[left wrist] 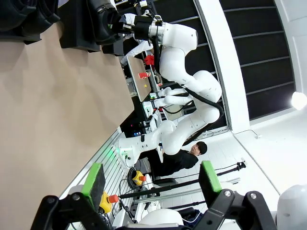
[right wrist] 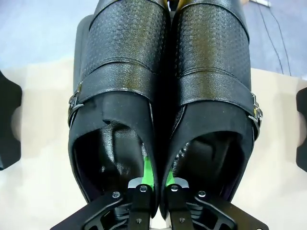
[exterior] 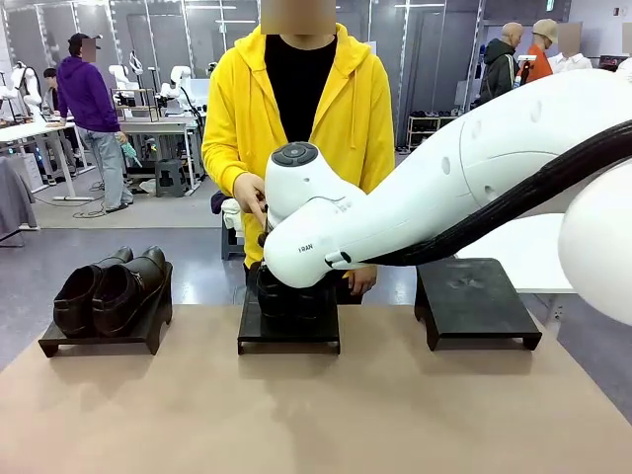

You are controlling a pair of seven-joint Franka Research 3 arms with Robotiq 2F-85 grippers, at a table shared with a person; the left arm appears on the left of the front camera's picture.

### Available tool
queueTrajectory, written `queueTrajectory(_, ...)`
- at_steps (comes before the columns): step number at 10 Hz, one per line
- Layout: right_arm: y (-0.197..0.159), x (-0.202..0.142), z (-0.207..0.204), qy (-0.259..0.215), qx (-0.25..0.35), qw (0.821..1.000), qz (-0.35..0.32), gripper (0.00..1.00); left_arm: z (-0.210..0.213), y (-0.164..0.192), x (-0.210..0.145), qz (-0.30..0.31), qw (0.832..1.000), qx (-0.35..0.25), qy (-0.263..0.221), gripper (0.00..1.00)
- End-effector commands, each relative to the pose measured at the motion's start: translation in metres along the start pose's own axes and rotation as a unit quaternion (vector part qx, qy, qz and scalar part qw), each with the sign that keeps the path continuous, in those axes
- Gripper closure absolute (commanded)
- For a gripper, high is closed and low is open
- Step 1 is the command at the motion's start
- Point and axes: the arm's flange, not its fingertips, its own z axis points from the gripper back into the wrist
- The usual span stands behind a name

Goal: Place the shoes on the stand as instructed by the person.
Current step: Pick up another pair of Shoes and place it on the Shoes Stand indicated by the person.

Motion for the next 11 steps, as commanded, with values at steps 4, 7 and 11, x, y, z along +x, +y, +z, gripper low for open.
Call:
queueTrajectory(4,-0.001,0.0,-0.009,-0.031,0.016,0.999,-0.013,0.63,-0.002,-0.003,-0.002,0.002,1.0,0.007,0.001,0.0)
queueTrajectory(7,-0.005,-0.005,-0.002,-0.026,0.013,1.0,-0.007,0.17,-0.002,-0.003,-0.002,0.002,1.0,0.007,0.001,0.0)
queueTrajectory(11,-0.007,-0.009,0.015,-0.026,0.021,0.999,-0.016,0.1,-0.002,-0.003,-0.002,0.002,1.0,0.007,0.001,0.0)
